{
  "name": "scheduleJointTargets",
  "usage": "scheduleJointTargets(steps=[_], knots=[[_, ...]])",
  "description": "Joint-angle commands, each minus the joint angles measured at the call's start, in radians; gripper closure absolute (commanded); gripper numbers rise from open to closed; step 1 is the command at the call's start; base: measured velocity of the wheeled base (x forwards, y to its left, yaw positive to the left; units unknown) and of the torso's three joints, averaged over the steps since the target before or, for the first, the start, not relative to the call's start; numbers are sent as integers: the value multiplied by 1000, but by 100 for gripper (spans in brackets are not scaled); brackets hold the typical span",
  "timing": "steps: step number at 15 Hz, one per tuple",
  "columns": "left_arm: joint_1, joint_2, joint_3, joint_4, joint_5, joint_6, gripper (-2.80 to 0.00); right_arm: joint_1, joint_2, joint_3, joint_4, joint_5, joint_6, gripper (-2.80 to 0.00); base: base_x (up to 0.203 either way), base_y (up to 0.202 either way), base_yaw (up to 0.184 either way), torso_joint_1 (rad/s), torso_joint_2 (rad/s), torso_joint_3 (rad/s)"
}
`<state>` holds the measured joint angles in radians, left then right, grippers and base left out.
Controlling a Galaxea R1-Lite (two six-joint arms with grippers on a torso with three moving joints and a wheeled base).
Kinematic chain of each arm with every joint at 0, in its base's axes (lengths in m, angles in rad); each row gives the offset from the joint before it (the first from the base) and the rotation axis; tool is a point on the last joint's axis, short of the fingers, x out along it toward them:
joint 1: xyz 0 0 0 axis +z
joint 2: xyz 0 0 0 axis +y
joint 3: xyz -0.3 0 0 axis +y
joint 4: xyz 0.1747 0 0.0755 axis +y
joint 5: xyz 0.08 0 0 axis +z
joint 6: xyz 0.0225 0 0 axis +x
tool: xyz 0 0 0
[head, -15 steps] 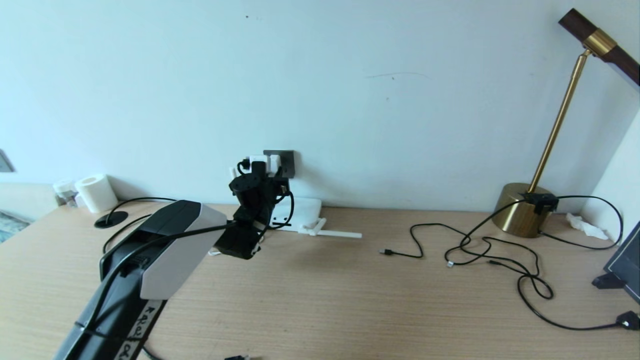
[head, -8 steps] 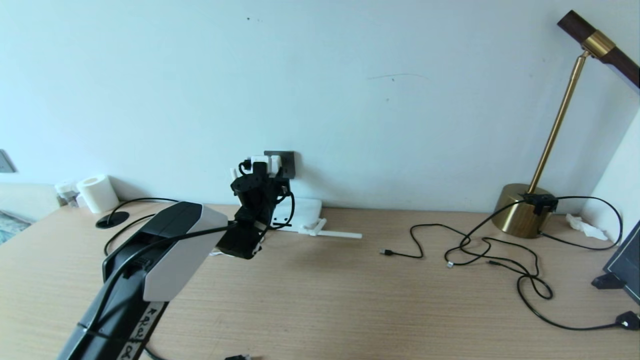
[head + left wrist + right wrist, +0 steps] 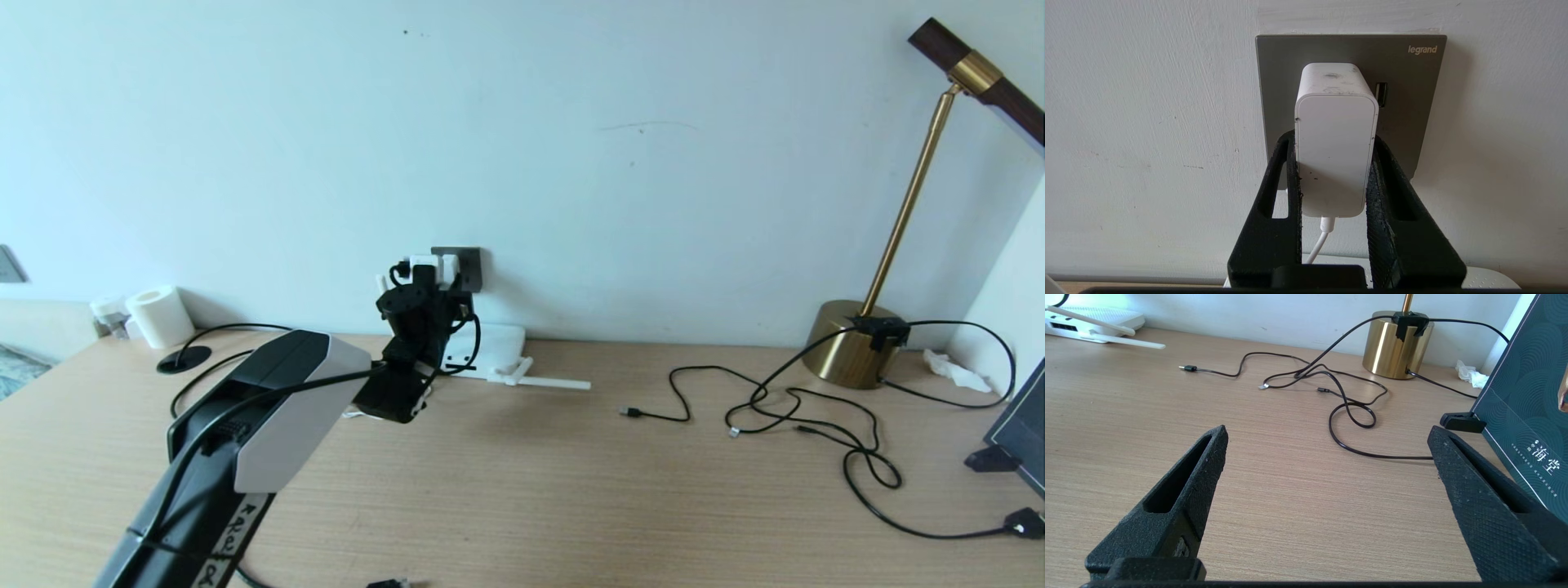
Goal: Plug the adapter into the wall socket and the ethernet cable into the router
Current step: Plug plug into socket
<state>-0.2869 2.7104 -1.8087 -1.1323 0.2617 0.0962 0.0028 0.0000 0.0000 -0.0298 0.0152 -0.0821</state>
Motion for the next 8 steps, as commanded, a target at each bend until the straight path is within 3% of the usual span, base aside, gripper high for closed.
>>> scheduleJointTargets(steps=[1,8], knots=[[3,5,2,-3,4,0,0,0,0,11,-1,0,-1,-280,0,0,0,0,0,0],[2,-6,12,-15,6,0,0,0,0,11,-1,0,-1,-280,0,0,0,0,0,0]])
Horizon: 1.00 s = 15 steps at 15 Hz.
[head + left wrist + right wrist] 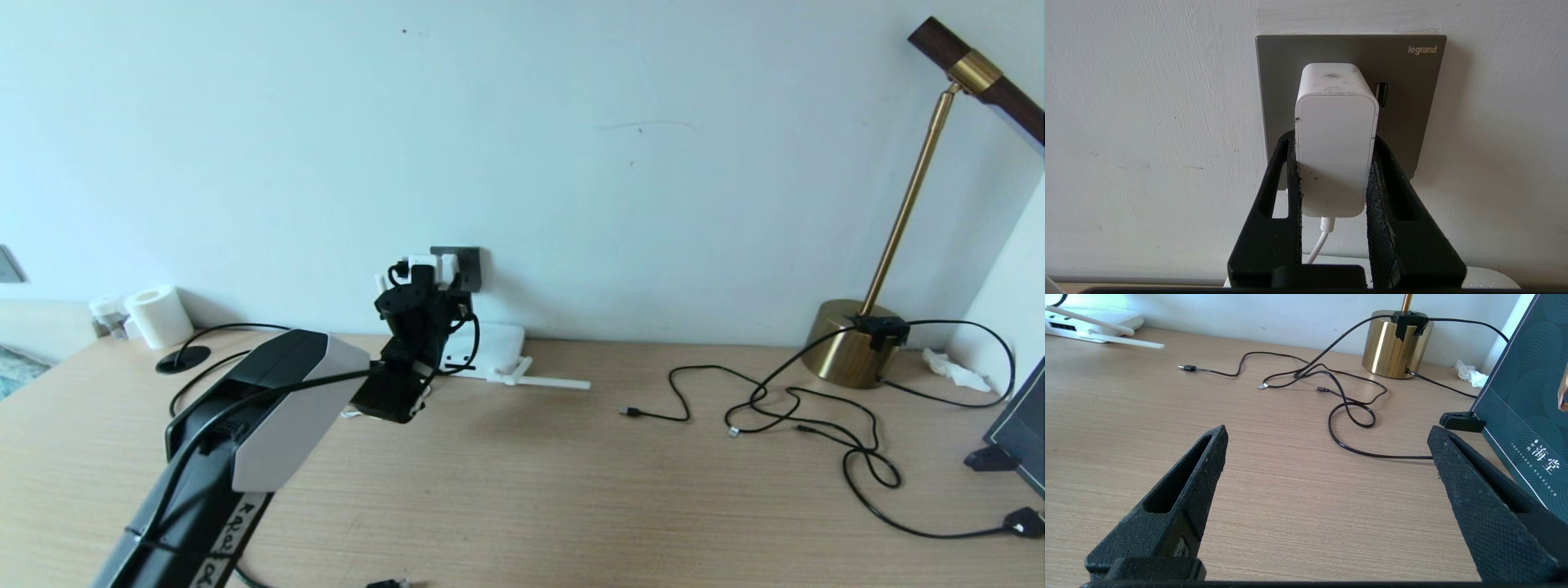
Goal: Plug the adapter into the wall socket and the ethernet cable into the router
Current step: Plug plug into socket
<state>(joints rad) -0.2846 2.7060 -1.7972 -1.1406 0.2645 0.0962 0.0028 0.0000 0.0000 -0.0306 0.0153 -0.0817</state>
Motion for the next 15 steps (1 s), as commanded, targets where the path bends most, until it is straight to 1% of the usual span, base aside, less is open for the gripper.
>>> scheduleJointTargets(steps=[1,12,15], knots=[[-1,-2,1,-7,10,0,0,0,0,11,0,0,-1,-280,0,0,0,0,0,0],[-2,-5,2,-27,18,2,0,0,0,11,0,0,-1,-280,0,0,0,0,0,0],[-4,-14,24,-28,22,2,0,0,1,11,0,0,-1,-280,0,0,0,0,0,0]])
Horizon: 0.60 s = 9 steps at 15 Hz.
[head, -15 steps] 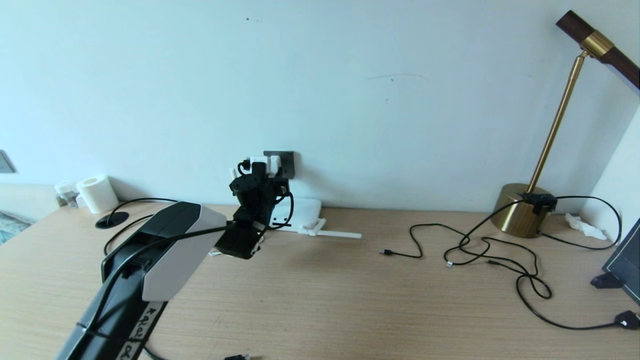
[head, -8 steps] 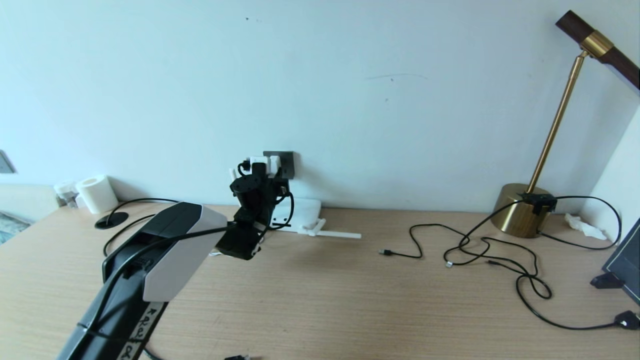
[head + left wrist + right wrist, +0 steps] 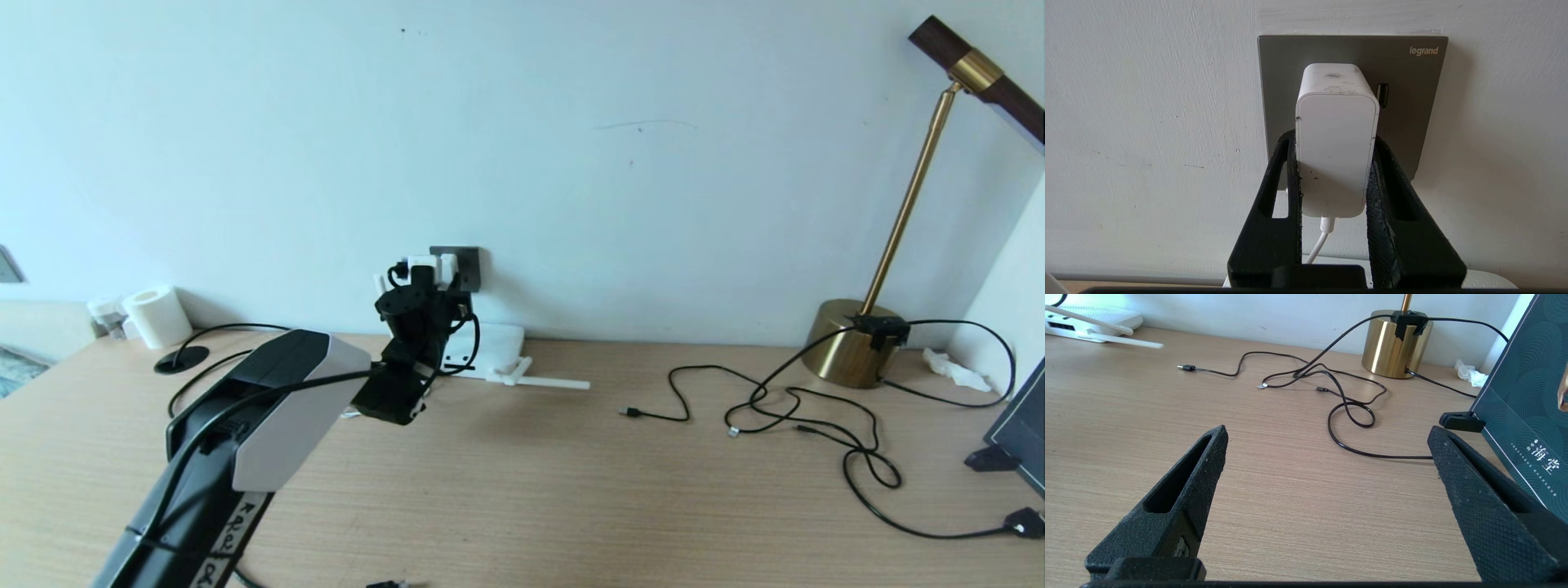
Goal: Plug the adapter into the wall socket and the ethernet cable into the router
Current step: Plug plug into socket
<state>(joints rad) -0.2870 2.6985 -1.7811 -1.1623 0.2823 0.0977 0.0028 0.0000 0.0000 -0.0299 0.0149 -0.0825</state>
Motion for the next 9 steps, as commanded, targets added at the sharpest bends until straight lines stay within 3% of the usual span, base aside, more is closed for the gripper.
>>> scheduleJointTargets(steps=[1,9], knots=[[-2,-9,9,-7,5,1,0,0,1,11,-1,0,0,-280,0,0,0,0,0,0],[-4,-9,19,-18,5,1,0,0,1,11,-1,0,0,-280,0,0,0,0,0,0]])
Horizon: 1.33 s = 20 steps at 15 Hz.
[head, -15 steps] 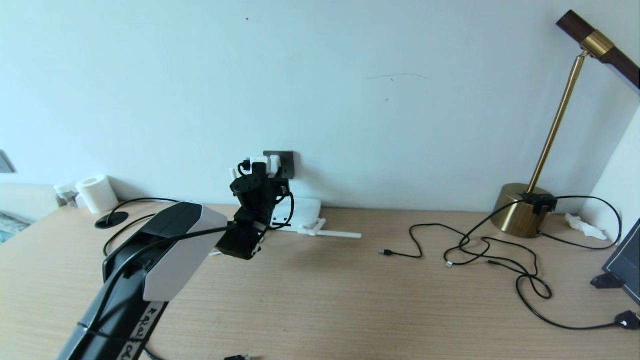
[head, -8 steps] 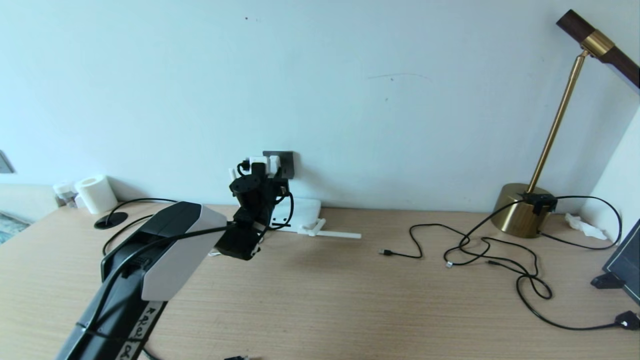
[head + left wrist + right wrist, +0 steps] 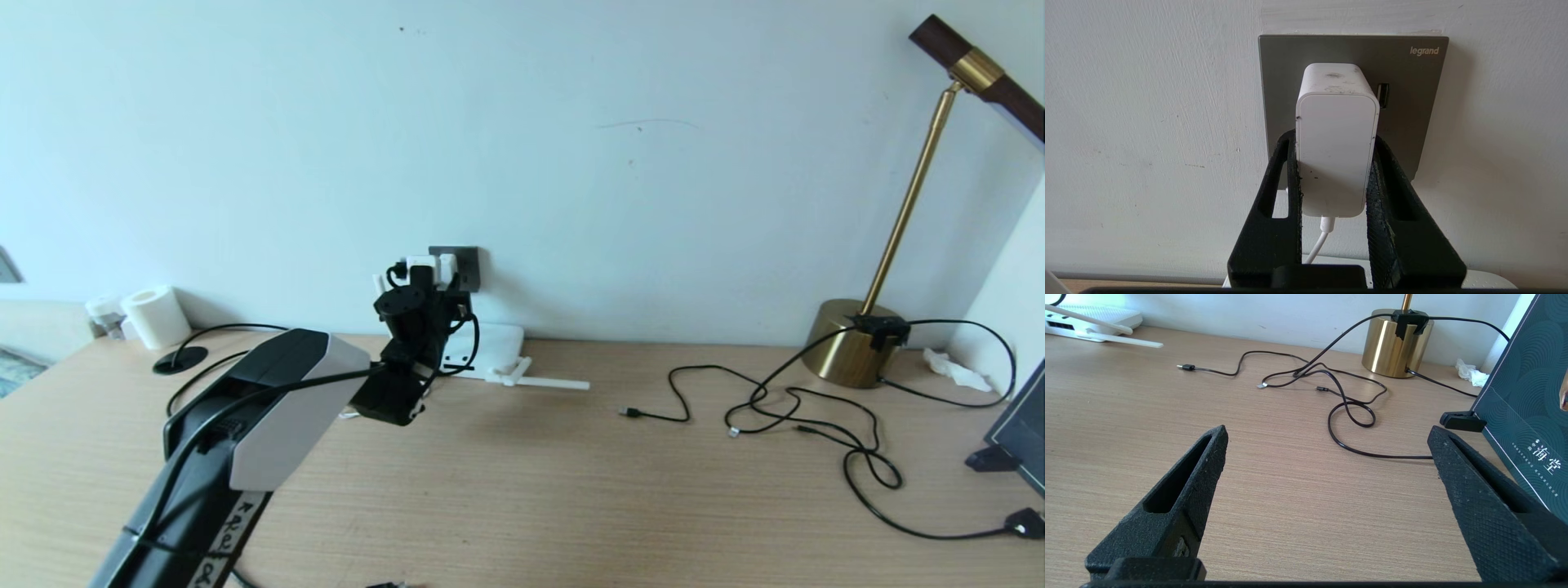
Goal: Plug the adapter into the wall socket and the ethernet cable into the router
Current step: Plug plug into socket
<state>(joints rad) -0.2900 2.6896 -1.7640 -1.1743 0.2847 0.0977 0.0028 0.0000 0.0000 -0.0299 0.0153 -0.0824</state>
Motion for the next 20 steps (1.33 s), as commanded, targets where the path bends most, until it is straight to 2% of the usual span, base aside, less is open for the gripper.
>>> scheduleJointTargets(steps=[1,20], knots=[[-1,-1,1,-7,2,1,0,0,1,11,-1,0,0,-280,0,0,0,0,0,0],[-3,-10,23,-16,4,2,0,0,0,11,-1,0,0,-280,0,0,0,0,0,0]])
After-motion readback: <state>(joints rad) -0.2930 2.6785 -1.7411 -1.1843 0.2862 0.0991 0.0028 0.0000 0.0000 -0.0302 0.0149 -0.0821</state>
